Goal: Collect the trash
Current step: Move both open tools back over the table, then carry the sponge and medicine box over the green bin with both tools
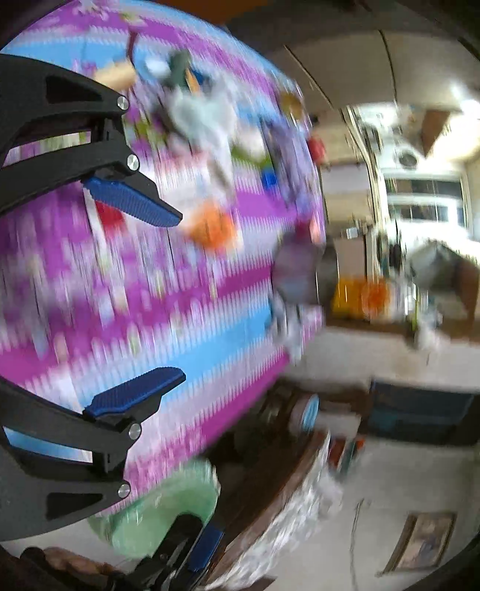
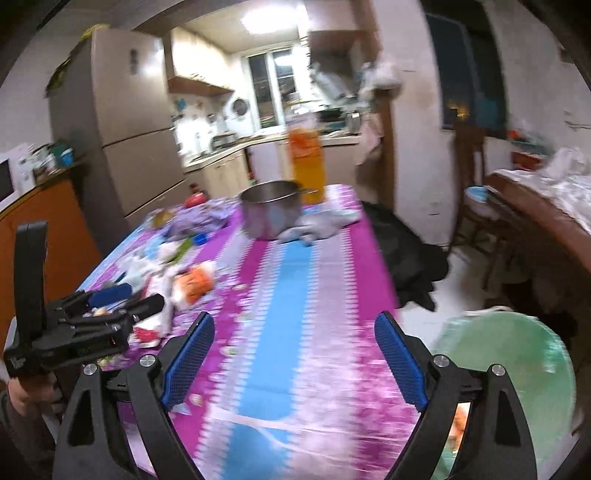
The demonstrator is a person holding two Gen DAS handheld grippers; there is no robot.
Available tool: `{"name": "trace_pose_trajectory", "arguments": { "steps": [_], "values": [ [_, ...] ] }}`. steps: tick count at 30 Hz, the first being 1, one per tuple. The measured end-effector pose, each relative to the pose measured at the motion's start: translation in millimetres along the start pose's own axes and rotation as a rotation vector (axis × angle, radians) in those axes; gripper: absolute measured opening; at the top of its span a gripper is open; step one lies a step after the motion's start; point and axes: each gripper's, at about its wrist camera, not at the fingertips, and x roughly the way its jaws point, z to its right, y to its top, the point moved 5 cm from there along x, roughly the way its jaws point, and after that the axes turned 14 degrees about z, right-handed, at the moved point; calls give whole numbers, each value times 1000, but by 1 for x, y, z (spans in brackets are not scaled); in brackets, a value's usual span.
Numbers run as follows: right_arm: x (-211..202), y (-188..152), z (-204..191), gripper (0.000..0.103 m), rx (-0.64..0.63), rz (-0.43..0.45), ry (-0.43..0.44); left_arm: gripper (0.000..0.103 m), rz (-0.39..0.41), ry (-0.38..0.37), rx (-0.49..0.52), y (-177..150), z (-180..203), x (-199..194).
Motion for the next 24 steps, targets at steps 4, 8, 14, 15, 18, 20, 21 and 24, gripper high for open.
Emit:
{"name": "trace_pose_trajectory", "arguments": {
  "steps": [4,8,14,15,18,20,21,24],
  "values": [
    [29,-9,-49,88,-22,-40,75,80,-11,190,-83,-12,-95,-18],
    [59,-21,-96,92,-42,-81,144,83,-47,366,-205,-35,-177,-36],
    [100,-41,-151,94,-87,-153,212,88,-102,380,-298,-54,-210,-32],
    [105,-43,-155,94,-91,-161,219,90,-103,369,-297,-54,-207,-30],
    [122,-49,-172,94,-106,-187,241,91,-114,349,-284,-54,-203,-20],
    [130,-52,-182,94,-112,-202,248,91,-125,345,-286,-60,-203,-14],
    [136,-55,-188,94,-116,-212,250,91,-134,348,-284,-62,-204,-10],
    [148,-59,-197,94,-123,-233,248,91,-149,362,-266,-71,-202,-2]
  ]
}}
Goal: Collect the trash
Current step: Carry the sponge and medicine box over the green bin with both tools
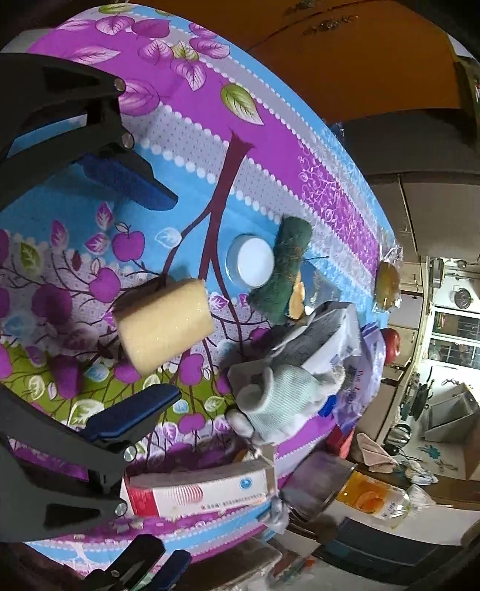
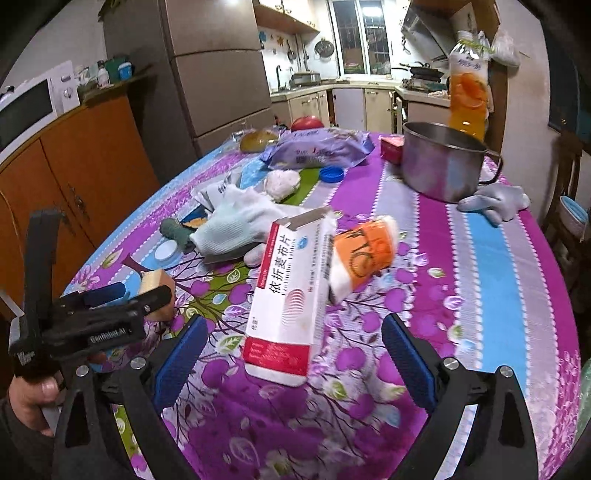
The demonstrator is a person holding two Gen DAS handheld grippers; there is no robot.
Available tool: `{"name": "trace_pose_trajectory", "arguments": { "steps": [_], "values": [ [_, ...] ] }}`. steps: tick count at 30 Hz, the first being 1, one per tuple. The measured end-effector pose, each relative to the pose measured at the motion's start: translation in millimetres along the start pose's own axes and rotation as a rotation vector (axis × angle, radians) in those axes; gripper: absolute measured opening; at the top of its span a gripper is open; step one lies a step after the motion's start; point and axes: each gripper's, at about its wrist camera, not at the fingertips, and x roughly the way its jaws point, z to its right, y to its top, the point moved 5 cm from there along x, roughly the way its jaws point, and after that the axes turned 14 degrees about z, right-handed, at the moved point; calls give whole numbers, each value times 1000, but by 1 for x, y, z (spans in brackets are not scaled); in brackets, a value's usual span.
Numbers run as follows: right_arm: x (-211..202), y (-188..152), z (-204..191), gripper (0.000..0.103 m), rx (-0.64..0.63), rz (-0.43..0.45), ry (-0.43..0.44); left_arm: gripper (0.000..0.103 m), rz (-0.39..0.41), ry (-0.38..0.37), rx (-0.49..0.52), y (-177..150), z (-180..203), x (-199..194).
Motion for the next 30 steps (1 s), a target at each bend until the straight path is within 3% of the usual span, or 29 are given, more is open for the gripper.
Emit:
{"name": "trace_pose_trajectory", "arguments": {
  "steps": [4,9,11,18,25,30],
  "values": [
    [16,0,-1,94,-3,-21,-26,81,-21,-2,-18,-3,-4,6],
    [36,-3,-4,91,-15,-57,-55,53,-37,-57,6,-2,4,3],
    [43,-4,-7,89,-36,-61,-78,47,-45,-73,11,-3,8,3],
    [58,-12,-9,57,-76,-89,-144,43,-35,-88,29,-4,12,3],
    [51,-13,-8,45,-67,-40,-166,40,-15,-108,25,-5,10,1],
    [32,-7,-9,44,-57,41,-164,37,13,-114,23,-4,10,-4]
  ]
}}
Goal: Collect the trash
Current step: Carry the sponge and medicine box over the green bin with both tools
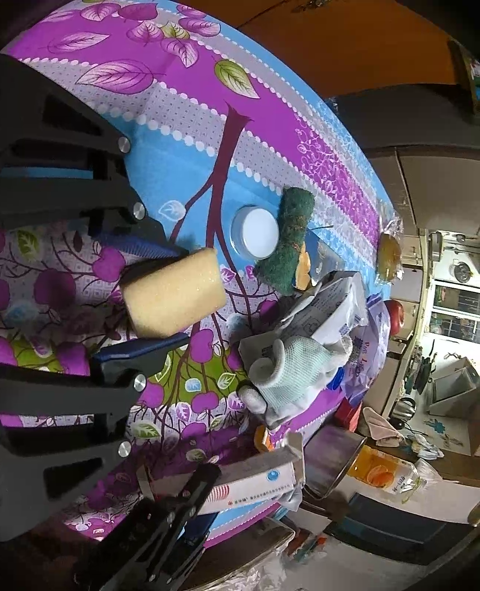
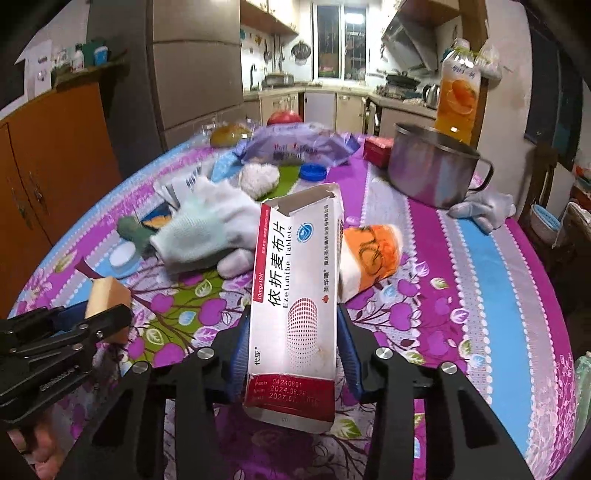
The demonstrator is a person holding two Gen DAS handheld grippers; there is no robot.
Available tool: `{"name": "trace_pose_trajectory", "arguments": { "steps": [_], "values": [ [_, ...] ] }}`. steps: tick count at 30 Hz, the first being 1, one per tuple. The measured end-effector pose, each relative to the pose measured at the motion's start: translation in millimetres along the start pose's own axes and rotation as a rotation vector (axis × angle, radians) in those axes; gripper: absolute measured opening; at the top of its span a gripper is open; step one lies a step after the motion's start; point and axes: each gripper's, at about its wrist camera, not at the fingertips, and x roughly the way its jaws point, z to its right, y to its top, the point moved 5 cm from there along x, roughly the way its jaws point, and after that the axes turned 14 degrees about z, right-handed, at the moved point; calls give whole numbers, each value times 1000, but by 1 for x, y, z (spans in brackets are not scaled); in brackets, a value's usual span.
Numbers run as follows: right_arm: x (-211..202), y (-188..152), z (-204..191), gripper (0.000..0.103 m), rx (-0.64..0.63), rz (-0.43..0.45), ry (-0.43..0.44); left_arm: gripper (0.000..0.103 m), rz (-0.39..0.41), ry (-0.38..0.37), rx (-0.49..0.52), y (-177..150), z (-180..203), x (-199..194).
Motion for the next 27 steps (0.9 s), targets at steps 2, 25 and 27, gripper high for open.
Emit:
{"name": "trace_pose_trajectory", "arguments": {
  "steps": [2,25,27],
  "values": [
    [-10,3,0,44,-1,38,-8,37,31,11,3,3,0,-5],
    [-166,35,43,46,30,333,-119,37,332,-45,155,47,95,-105],
    [-179,33,57,46,34,338,-146,37,337,-69,167,46,112,-106]
  ]
}}
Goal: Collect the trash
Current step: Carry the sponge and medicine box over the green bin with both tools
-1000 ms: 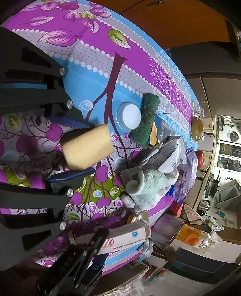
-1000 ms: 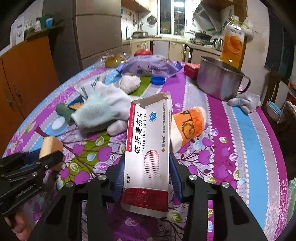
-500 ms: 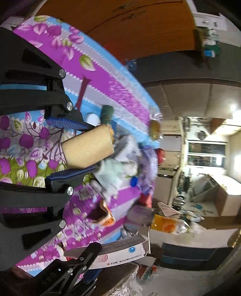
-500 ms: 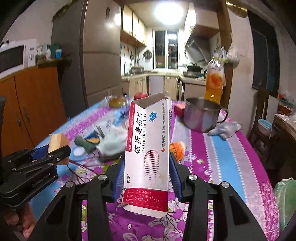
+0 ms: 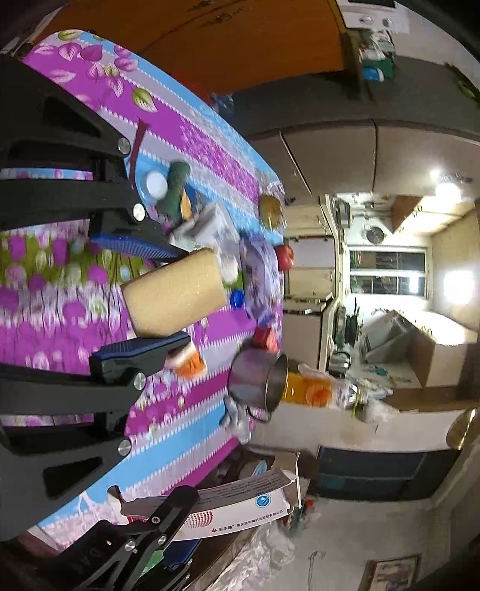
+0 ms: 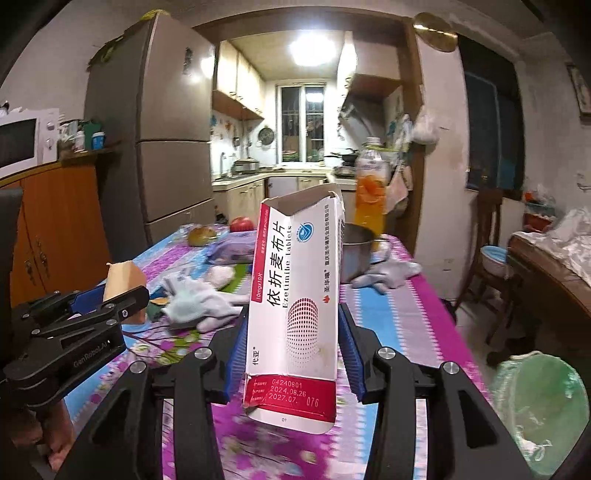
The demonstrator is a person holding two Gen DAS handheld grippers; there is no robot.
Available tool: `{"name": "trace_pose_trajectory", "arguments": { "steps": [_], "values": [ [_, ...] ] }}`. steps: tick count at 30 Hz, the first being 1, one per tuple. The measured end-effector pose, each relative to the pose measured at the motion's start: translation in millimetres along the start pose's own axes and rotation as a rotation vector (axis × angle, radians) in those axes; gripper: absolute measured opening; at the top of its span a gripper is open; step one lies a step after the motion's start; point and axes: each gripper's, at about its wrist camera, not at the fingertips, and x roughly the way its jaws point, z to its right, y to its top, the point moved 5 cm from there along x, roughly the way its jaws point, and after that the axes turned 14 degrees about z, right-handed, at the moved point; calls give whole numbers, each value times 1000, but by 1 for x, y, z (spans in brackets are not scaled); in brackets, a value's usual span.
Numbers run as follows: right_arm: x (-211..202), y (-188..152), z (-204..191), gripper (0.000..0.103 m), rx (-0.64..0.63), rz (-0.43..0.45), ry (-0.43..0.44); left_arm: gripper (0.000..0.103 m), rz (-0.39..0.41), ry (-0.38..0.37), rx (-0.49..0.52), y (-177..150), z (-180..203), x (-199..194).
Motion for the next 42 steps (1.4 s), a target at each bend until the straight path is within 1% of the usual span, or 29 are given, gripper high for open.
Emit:
{"name": "trace_pose_trajectory", "arguments": {
  "steps": [5,10,18,23,25,28,29,32,37,39,42],
  "values": [
    [-25,7,46,46,3,11,-76,37,14,-74,28,8,50,1],
    [-53,13,106,47,7,24,-172,37,27,-158,49,14,105,0],
    [-104,22,211,48,16,43,-329,37,33,-298,75,20,200,6],
    [-132,19,275,48,23,29,-414,37,27,-394,109,16,263,4],
    [-141,13,304,48,30,6,-449,37,20,-424,123,12,286,5],
    [-152,3,335,48,42,-28,-483,37,2,-462,141,4,312,7],
    [-155,-2,349,48,50,-49,-494,37,-14,-480,149,-1,325,10],
    [-148,-15,379,48,66,-108,-511,37,-49,-508,162,-11,347,15],
    [-136,-41,405,48,100,-203,-517,37,-116,-555,184,-30,382,21],
    [-132,-52,415,48,121,-239,-510,37,-158,-580,189,-39,396,25],
    [-127,-69,426,48,159,-289,-494,37,-215,-596,195,-53,409,29]
  ]
}}
